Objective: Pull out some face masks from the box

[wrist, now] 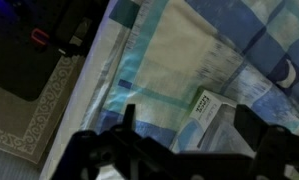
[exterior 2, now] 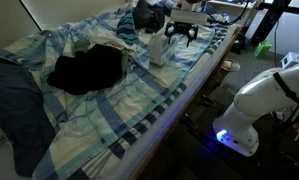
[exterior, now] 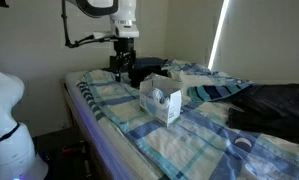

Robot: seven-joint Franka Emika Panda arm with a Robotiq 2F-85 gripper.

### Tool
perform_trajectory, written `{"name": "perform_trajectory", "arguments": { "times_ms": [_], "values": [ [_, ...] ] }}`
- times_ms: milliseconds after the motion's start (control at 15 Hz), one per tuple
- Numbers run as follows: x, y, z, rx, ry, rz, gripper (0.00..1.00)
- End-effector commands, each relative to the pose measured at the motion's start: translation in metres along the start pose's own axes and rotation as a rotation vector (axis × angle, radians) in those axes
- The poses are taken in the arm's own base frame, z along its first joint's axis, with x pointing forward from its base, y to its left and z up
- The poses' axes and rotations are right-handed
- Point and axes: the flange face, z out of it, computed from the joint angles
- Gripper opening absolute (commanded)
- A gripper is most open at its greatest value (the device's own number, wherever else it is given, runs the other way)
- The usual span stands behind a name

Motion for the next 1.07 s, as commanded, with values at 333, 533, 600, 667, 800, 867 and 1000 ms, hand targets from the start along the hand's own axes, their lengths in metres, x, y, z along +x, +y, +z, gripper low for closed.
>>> {"name": "perform_trajectory", "arguments": {
  "times_ms": [333,533,600,667,800,867,1000],
  "values": [
    [0.083,-0.046,-0.004,0.106,-0.028,0.447,1.00],
    [0.108,-0.053,0.004,0.139,0.044,0.587,1.00],
    [0.116,-0.054,0.008,0.143,0.066,0.622,1.00],
    [0.120,-0.054,0.010,0.141,0.081,0.655,1.00],
    [0.124,-0.053,0.012,0.135,0.109,0.706,1.00],
    [0.122,-0.052,0.010,0.134,0.118,0.721,1.00],
    [0.113,-0.050,-0.001,0.158,0.135,0.730,1.00]
  ]
}}
